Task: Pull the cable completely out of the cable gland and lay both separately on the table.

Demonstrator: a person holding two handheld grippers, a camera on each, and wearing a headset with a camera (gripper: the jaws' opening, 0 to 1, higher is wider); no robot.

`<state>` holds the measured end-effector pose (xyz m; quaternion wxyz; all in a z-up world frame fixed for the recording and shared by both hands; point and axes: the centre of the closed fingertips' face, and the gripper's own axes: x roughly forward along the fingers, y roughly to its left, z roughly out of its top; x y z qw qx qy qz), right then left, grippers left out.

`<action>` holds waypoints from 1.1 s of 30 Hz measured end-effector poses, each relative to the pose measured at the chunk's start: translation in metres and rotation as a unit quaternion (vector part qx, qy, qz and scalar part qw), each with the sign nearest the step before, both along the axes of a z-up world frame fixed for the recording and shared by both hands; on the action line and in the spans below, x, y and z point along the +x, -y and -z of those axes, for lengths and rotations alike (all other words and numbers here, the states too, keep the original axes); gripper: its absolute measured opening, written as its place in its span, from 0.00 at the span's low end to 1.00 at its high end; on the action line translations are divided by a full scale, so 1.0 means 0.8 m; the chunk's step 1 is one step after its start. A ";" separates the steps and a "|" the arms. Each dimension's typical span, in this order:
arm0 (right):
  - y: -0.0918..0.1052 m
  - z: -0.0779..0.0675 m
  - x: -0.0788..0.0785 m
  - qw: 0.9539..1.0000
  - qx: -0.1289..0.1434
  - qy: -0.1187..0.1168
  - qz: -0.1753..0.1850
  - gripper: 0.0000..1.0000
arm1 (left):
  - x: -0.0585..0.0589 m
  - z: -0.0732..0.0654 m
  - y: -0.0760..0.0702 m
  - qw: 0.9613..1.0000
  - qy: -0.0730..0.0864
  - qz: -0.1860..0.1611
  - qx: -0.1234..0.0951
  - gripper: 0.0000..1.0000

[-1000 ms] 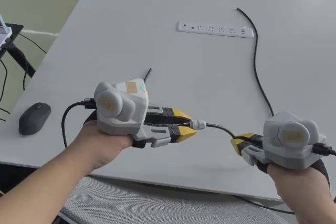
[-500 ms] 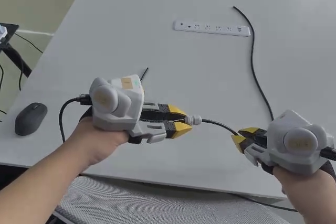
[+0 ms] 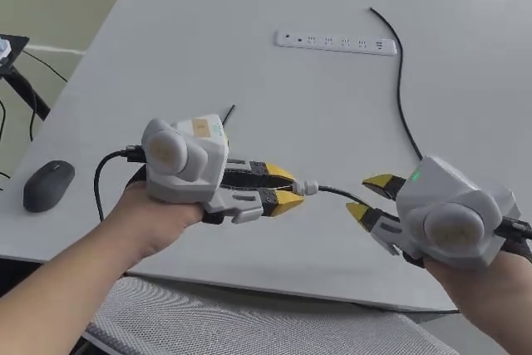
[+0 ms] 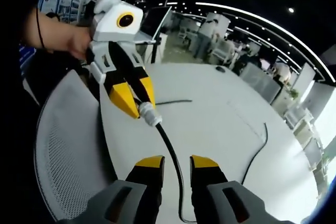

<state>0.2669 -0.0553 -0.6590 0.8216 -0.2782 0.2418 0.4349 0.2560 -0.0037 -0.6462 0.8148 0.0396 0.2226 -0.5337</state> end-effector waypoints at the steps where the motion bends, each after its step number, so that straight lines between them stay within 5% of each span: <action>1: -0.003 -0.003 0.000 1.000 -0.002 0.007 -0.009 0.14 | 0.000 0.000 0.000 1.000 0.000 0.000 0.001 0.15; 3: -0.008 -0.007 0.002 0.999 -0.026 0.031 -0.032 0.14 | 0.000 0.000 0.001 1.000 0.001 -0.001 0.003 0.15; 16: -0.042 -0.001 -0.015 0.992 -0.056 0.048 -0.105 0.08 | -0.010 0.002 0.005 1.000 0.000 0.010 0.008 0.15; 24: -0.044 0.004 -0.018 0.989 -0.071 0.051 -0.117 0.01 | -0.014 0.006 0.007 1.000 0.000 0.017 0.014 0.15; 33: -0.041 0.004 -0.021 0.994 -0.046 0.028 -0.096 0.00 | -0.016 0.002 0.008 1.000 0.001 0.019 0.005 0.15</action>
